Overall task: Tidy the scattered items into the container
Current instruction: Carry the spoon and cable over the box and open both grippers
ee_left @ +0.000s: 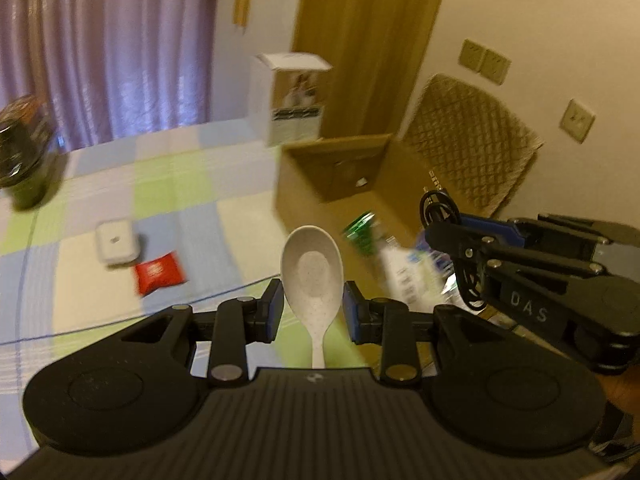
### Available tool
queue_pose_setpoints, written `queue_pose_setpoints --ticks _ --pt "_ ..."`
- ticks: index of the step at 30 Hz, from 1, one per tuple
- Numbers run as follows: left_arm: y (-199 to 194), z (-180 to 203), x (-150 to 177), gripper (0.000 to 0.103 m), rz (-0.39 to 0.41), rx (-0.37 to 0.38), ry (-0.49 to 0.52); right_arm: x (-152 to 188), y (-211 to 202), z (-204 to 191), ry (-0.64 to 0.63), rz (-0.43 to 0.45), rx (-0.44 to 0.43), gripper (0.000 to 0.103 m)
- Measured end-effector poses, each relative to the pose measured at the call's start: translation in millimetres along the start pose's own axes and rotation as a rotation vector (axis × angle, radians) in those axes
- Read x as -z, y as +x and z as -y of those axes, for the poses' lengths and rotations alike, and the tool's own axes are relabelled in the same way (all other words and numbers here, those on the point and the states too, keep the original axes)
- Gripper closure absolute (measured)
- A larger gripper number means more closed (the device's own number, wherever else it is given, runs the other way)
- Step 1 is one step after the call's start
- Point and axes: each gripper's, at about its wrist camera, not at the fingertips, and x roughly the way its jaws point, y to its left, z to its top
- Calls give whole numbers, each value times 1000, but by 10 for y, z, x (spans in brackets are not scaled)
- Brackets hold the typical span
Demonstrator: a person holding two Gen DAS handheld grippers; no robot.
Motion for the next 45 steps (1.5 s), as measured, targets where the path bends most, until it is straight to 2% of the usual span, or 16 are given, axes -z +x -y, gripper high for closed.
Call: queue_pose_setpoints --ticks 8,13,26,37,38,39,45 --pt "243 468 -325 77 14 107 -46 -92 -102 610 40 23 76 86" --pt "432 619 -507 77 6 155 -98 -91 -87 862 63 23 92 86" --pt "879 641 -577 77 -41 110 -120 17 123 1051 80 -15 78 86" --pt "970 582 -518 77 -70 89 -121 52 205 1044 79 -28 73 86" --pt "970 579 -520 72 -69 86 -122 52 205 1044 78 -29 74 86" --pt "965 577 -520 62 -65 80 -121 52 205 1046 79 -29 74 86" --pt "933 566 -507 60 -66 52 -93 54 215 1031 80 -32 75 86"
